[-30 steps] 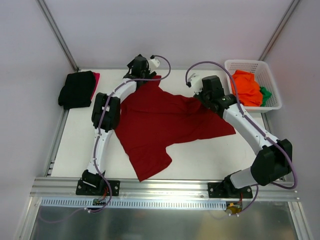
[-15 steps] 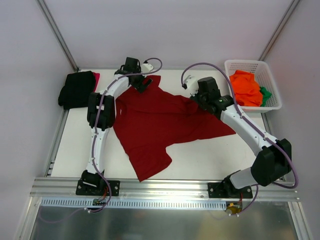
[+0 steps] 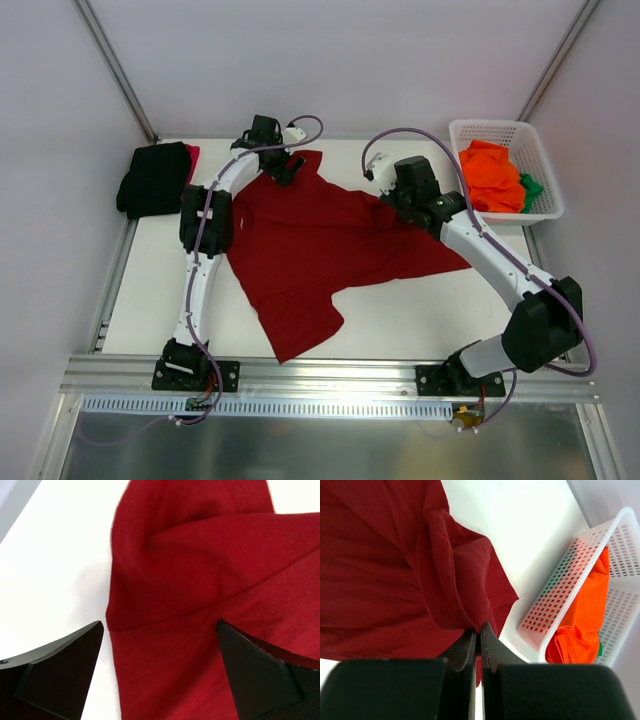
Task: Fold and stack the t-shirts
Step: Flatten the tshirt out
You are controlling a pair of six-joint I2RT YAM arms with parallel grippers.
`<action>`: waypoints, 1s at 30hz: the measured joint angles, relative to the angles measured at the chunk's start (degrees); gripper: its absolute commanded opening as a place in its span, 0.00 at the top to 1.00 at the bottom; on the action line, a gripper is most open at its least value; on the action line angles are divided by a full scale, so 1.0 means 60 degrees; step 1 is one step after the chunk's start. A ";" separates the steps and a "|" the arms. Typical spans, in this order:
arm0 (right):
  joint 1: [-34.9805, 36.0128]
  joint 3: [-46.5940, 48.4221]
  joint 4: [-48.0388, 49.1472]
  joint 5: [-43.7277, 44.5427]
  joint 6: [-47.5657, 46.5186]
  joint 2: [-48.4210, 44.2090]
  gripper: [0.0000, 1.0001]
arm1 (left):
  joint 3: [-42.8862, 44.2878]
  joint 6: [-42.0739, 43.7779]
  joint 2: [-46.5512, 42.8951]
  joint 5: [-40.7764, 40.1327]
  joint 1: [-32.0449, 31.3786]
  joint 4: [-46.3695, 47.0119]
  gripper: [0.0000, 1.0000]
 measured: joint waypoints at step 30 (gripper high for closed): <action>0.0000 -0.0302 0.0000 -0.0004 0.0036 -0.0026 1.00 | -0.0433 -0.0415 -0.0248 -0.0772 0.0029 -0.0353 1.00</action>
